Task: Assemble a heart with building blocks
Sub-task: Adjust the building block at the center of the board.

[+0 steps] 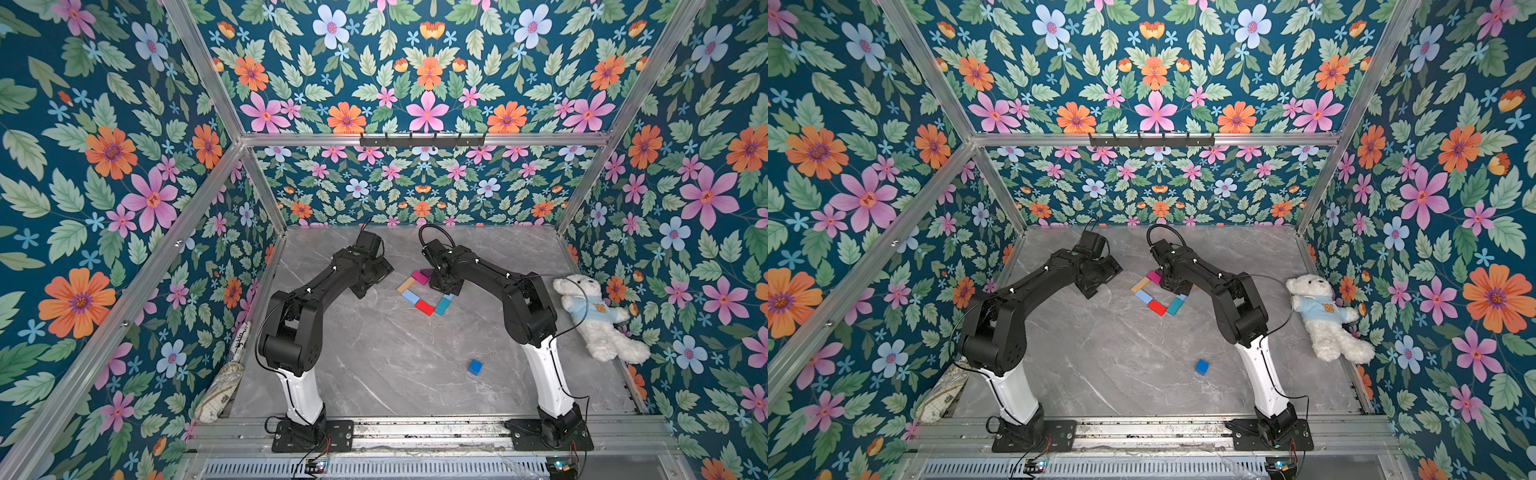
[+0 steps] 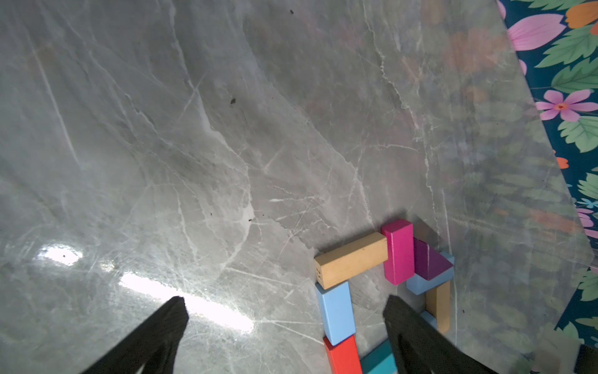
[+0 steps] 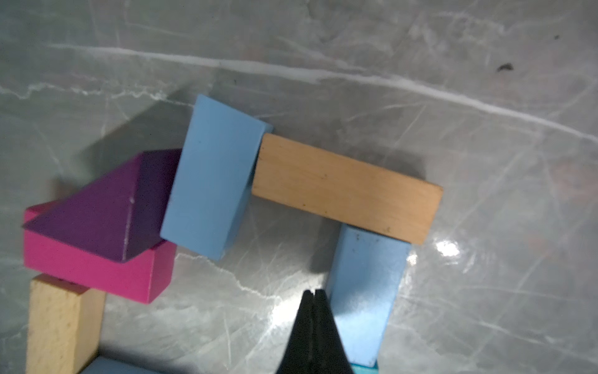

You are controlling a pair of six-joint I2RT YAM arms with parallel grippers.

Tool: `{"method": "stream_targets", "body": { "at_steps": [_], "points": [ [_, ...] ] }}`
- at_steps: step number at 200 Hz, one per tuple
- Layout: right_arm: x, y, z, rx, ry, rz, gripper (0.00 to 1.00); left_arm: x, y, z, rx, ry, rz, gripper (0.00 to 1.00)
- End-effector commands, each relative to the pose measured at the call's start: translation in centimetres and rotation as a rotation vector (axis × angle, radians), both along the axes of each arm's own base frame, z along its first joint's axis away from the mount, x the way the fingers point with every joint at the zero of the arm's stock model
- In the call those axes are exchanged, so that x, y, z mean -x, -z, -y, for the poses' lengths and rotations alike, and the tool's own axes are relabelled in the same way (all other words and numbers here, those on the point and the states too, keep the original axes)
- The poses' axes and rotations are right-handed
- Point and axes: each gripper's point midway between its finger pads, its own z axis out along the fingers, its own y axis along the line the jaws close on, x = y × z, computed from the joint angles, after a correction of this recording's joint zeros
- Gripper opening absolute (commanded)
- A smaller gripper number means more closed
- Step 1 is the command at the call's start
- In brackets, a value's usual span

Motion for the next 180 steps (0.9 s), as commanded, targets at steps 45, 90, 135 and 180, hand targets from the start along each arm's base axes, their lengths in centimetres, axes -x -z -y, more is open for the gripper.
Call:
{"method": "stream_targets", "body": {
  "at_steps": [45,90,135,180],
  "points": [
    [-0.3,0.2,0.2,-0.003,0.019,0.003,0.00,-0.2,0.1,0.0,-0.005,-0.001,0.001,0.99],
    [-0.6,0.0,0.1,-0.006,0.023,0.014,0.00,-0.3,0.1,0.1,-0.004,0.001,0.001,0.99],
    [-1.0,0.1,0.7,0.010,0.040,0.019,0.00,-0.2,0.3,0.0,-0.006,0.000,-0.003,0.98],
    [-1.3,0.1,1.4,0.020,0.054,0.018,0.00,-0.2,0.3,0.0,-0.006,0.000,-0.003,0.99]
  ]
}}
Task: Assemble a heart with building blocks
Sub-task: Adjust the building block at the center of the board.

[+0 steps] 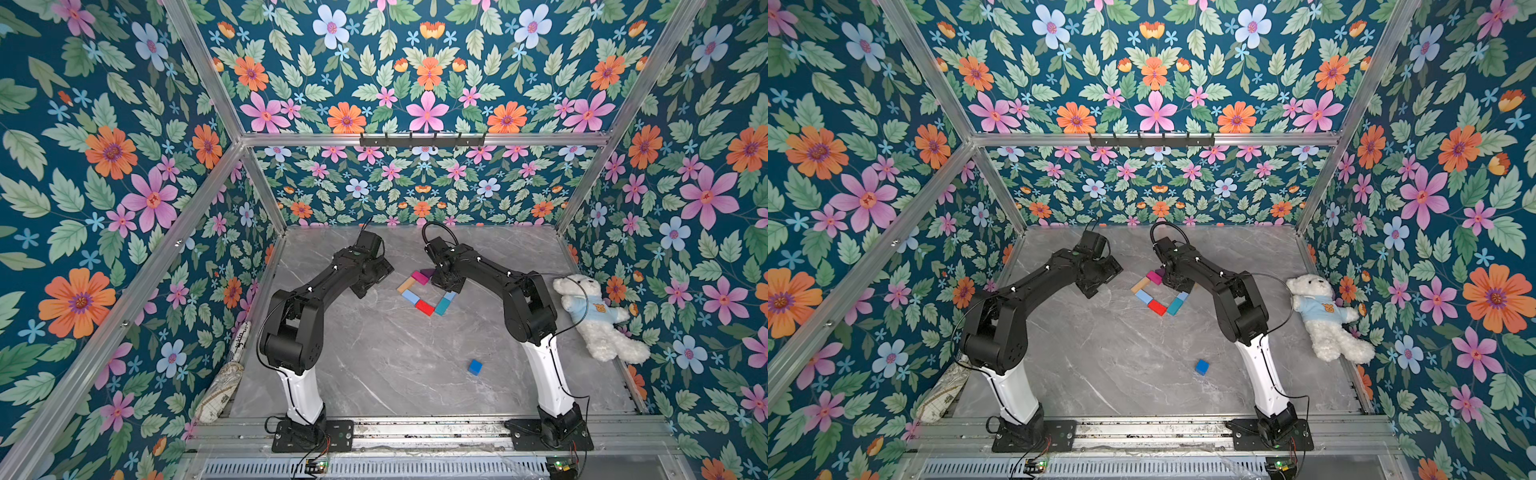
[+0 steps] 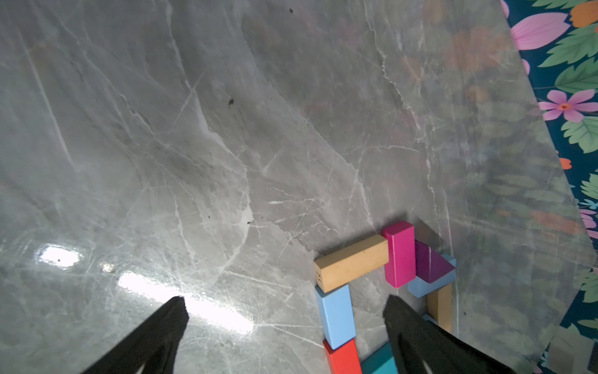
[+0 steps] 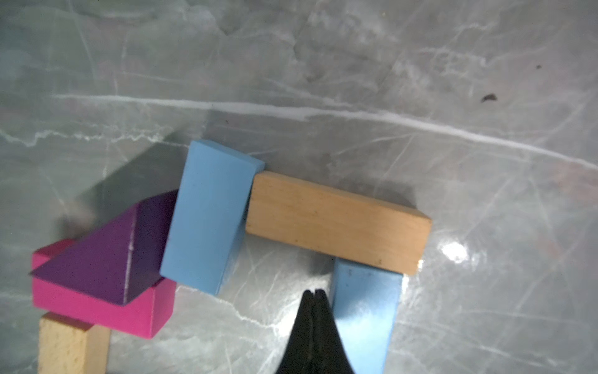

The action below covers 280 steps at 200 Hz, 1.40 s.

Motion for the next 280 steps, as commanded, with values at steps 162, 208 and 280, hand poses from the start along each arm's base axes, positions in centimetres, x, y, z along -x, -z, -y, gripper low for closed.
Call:
{"method": "stream_targets", "body": {
  "at_steps": [162,208,280],
  "points": [
    [-0.1,-0.3,0.9,0.019,0.025,0.019,0.00,0.2,0.0,-0.2,-0.005,-0.002,0.002,0.98],
    [-1.2,-2.0,0.1,-0.018,0.015,0.086,0.00,0.3,-0.2,-0.4,-0.011,-0.007,0.006,0.98],
    [0.9,-10.6,0.6,-0.096,-0.140,0.271,0.66,0.5,-1.3,-1.2,-0.053,-0.001,0.031,0.99]
  ]
}}
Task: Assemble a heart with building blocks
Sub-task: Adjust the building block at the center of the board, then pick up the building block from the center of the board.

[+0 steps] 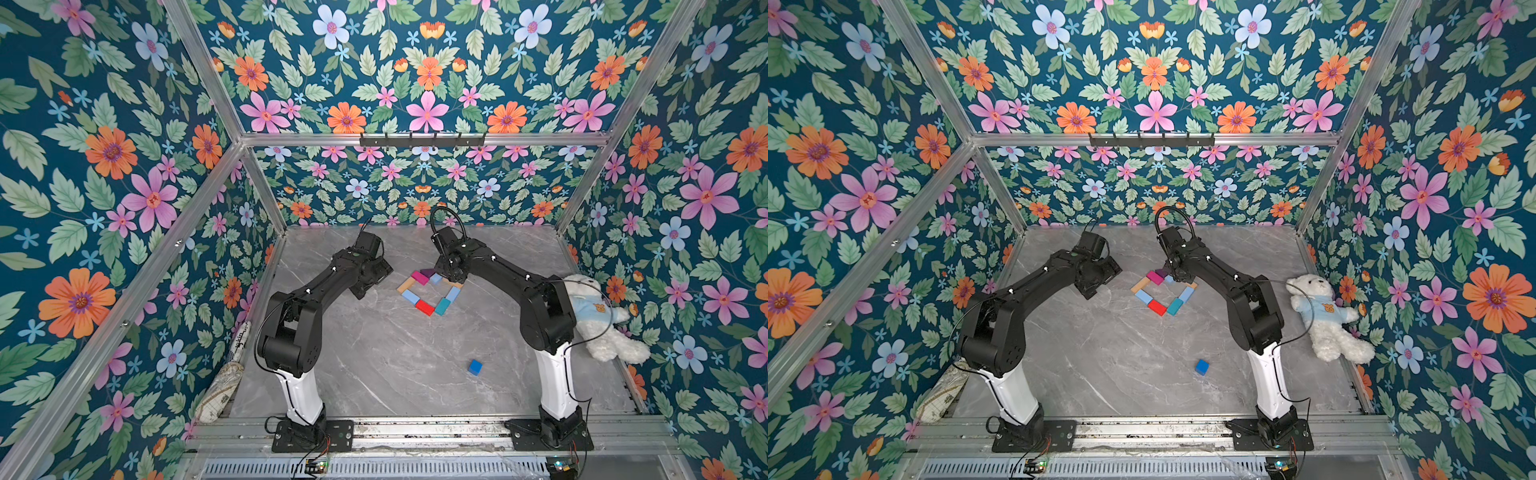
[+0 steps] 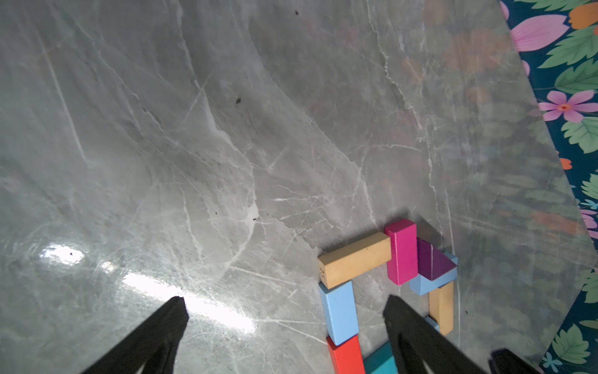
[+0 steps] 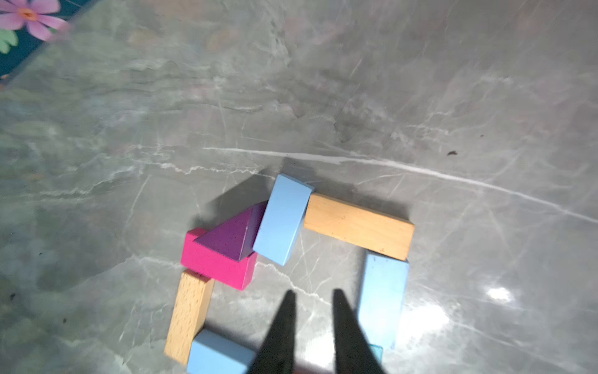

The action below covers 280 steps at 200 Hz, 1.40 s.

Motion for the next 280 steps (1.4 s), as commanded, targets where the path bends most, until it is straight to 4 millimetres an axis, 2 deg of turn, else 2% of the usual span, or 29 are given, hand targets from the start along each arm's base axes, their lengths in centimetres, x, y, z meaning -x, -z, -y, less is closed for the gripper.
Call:
{"method": "stream_targets", "body": {
  "at_steps": [1,15,25,30,33,60,73,87,123,158,230,280],
  "points": [
    [1.7,-2.9,0.7,0.006,-0.104,0.075,0.66,0.0,-0.9,-0.9,-0.047,0.004,0.023,0.99],
    [4.9,-3.0,1.6,0.014,-0.196,0.058,0.69,0.2,-1.0,-1.2,-0.065,0.009,0.031,0.99],
    [7.9,-2.4,2.3,0.015,-0.257,0.014,0.68,0.2,-1.0,-1.4,-0.071,0.011,0.032,0.99],
    [9.6,-1.6,2.6,0.015,-0.289,-0.016,0.68,0.3,-1.0,-1.4,-0.074,0.013,0.031,0.99],
    [10.7,-2.0,2.8,0.006,-0.304,-0.012,0.68,0.3,-1.0,-1.4,-0.075,0.014,0.030,0.99],
    [19.5,0.4,3.3,-0.008,-0.431,-0.106,0.67,0.4,-0.5,-1.4,-0.076,0.020,0.025,0.99],
    [22.3,1.6,3.8,-0.009,-0.446,-0.138,0.66,0.3,-0.4,-1.3,-0.074,0.022,0.023,0.99],
    [24.2,2.4,4.4,-0.012,-0.452,-0.163,0.64,0.3,-0.3,-1.3,-0.075,0.025,0.024,0.99],
    [26.9,4.6,6.3,0.040,-0.481,-0.251,0.63,0.3,-0.6,-1.3,-0.081,0.033,0.028,0.99],
    [28.4,6.2,6.6,0.078,-0.529,-0.302,0.63,0.8,-0.8,-1.7,-0.092,0.031,0.029,0.99],
    [27.9,7.8,6.8,0.161,-0.569,-0.316,0.60,1.9,-0.2,-2.1,-0.083,0.009,0.021,0.99],
    [27.9,8.2,6.9,0.170,-0.567,-0.329,0.51,2.1,-0.1,-2.3,-0.087,0.007,0.018,0.99]
  ]
}}
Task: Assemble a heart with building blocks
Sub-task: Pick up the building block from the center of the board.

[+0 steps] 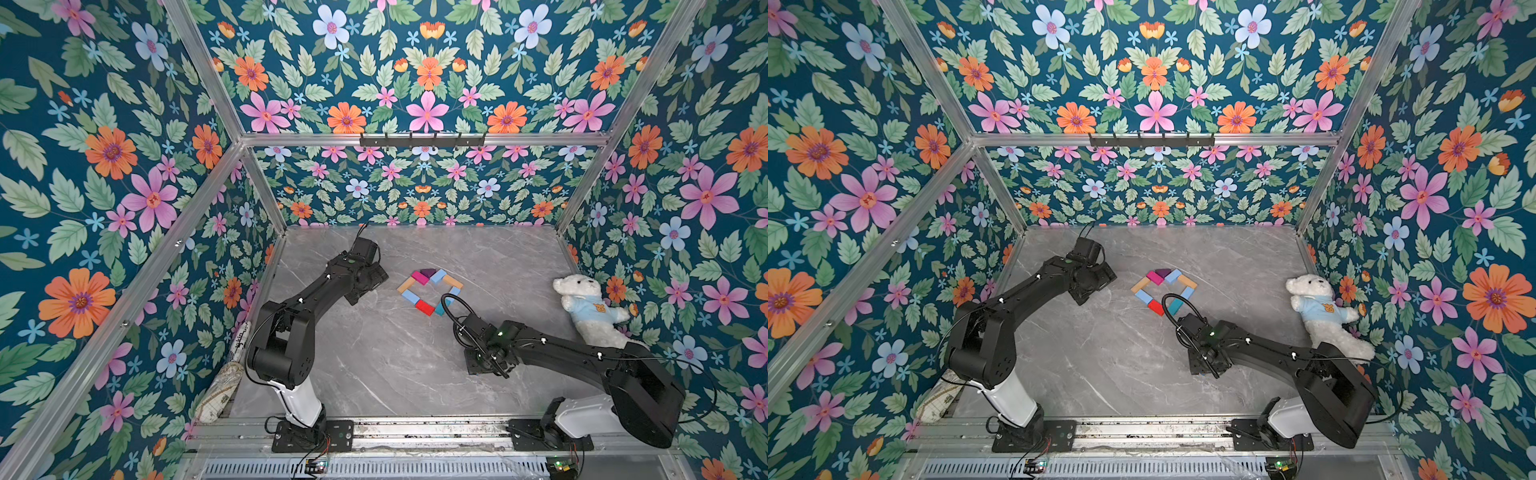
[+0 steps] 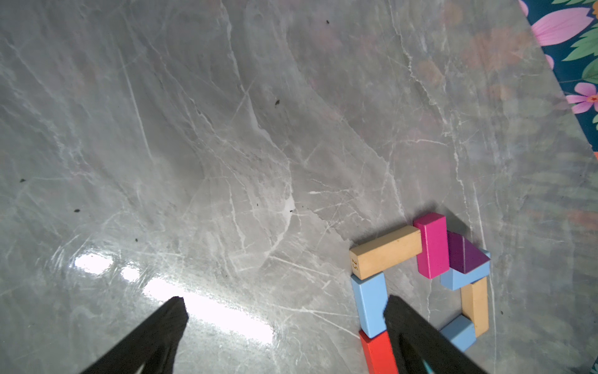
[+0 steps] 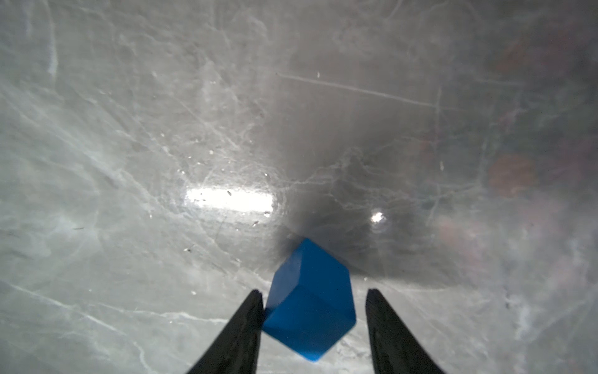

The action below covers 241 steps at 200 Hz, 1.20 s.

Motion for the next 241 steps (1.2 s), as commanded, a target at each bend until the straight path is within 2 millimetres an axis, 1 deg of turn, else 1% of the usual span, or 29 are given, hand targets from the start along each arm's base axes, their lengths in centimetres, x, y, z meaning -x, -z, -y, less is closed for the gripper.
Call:
{"method": "stream_targets", "body": {
  "at_steps": [1,43,57,82,92,105,119,130,141,143,148,183,205,241],
  "points": [
    [-0.2,0.0,0.1,0.011,-0.007,0.013,0.51,0.0,-0.2,-0.3,-0.015,-0.005,0.011,0.99],
    [-0.5,-0.1,-0.2,0.007,-0.007,0.016,0.40,-0.1,0.1,-0.3,-0.011,-0.005,0.003,0.99],
    [-0.8,-0.3,-0.5,0.004,-0.005,0.022,0.37,-0.1,0.1,-0.2,-0.012,-0.004,0.005,0.99],
    [-1.8,-0.6,-1.3,0.006,-0.002,0.041,0.35,-0.3,0.1,-0.1,-0.010,-0.003,0.007,0.99],
    [-2.5,-1.0,-2.0,0.000,-0.001,0.050,0.34,-0.4,0.1,-0.1,-0.009,-0.002,0.008,0.99],
    [-3.2,-0.9,-2.8,-0.002,0.000,0.051,0.33,-0.4,0.0,-0.1,-0.008,-0.004,0.010,0.99],
    [-4.2,-1.2,-4.1,-0.017,0.001,0.063,0.32,-0.5,-0.1,-0.2,-0.009,-0.005,0.012,0.99],
    [-4.9,-0.9,-4.9,-0.008,0.002,0.055,0.31,-0.5,-0.1,-0.2,-0.010,-0.005,0.013,0.99],
    [-5.7,-1.2,-5.7,-0.005,0.003,0.060,0.30,-0.4,-0.1,-0.2,-0.013,-0.004,0.012,0.99],
    [-5.7,-0.6,-5.7,0.011,0.003,0.047,0.30,-0.4,-0.2,-0.2,-0.013,-0.004,0.012,0.99],
    [-6.0,-0.3,-6.0,0.021,0.003,0.041,0.30,-0.4,-0.2,-0.3,-0.014,-0.004,0.013,0.99],
    [-8.3,-0.7,-8.8,0.010,0.016,0.044,0.27,-0.1,-0.4,-0.6,-0.023,-0.010,0.018,0.99],
    [-9.6,-0.8,-9.8,0.032,0.031,0.048,0.25,0.0,-0.5,-0.7,-0.023,-0.011,0.019,0.99],
    [-10.8,-0.7,-11.0,0.050,0.061,0.041,0.23,0.2,-0.5,-0.8,-0.024,-0.013,0.019,0.99]
  ]
}}
